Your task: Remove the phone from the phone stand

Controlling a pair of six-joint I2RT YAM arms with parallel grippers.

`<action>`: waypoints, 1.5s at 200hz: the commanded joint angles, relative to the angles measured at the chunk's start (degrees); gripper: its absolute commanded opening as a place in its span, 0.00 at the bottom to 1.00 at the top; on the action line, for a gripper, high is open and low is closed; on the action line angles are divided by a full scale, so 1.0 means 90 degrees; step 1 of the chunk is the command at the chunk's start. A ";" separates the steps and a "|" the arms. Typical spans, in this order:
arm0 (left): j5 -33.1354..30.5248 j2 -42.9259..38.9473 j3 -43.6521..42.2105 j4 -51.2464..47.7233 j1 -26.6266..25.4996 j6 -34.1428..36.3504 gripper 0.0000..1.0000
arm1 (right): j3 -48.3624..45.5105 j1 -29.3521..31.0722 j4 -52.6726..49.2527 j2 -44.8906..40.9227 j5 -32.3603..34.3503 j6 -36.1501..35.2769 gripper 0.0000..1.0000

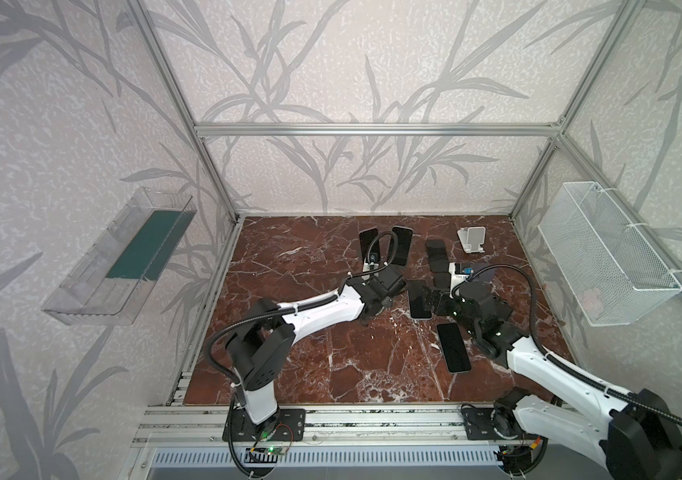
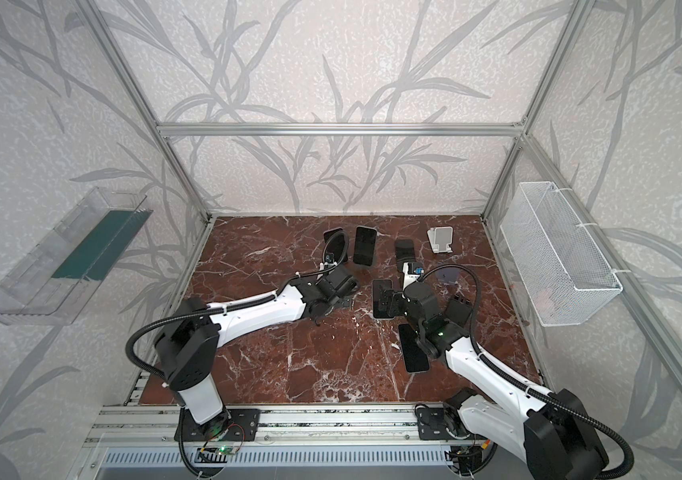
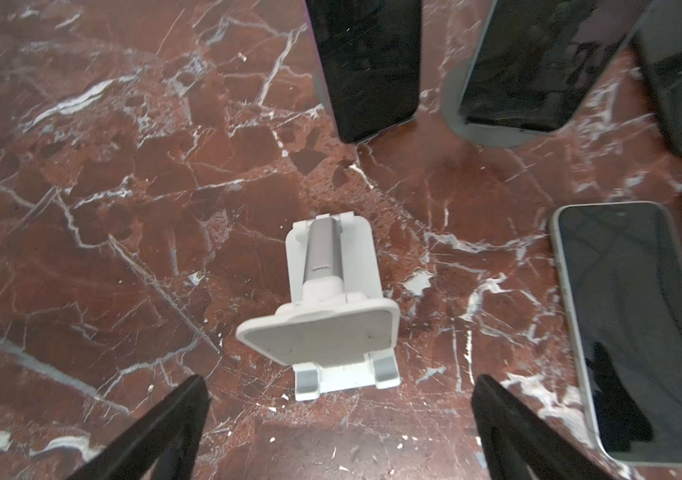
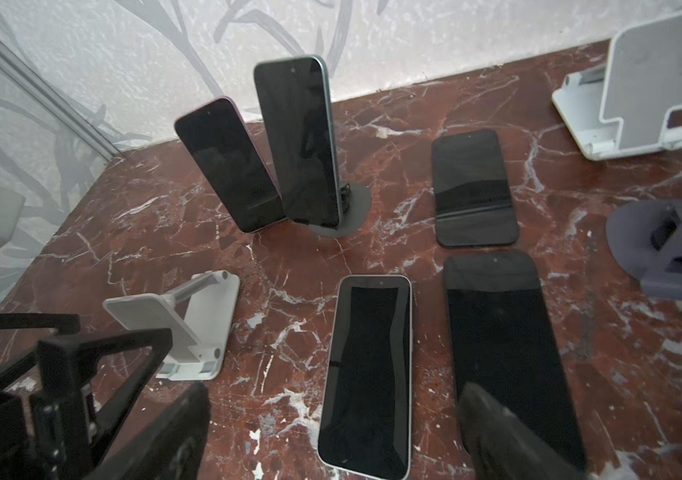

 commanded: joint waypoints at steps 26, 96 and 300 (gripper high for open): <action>-0.0495 0.0259 0.0054 0.0032 -0.0055 -0.0591 0.99 | -0.0056 0.0073 0.0461 -0.0060 0.0264 0.0129 0.94; -0.0051 0.0355 -0.0758 0.1893 0.0308 -0.0016 0.96 | -0.0048 0.0194 0.0629 0.0326 0.0342 0.0071 0.93; 0.0926 -0.0297 -0.1321 0.3417 0.1832 0.2537 0.62 | 0.0008 0.0424 0.0671 0.0405 0.0438 -0.0083 0.92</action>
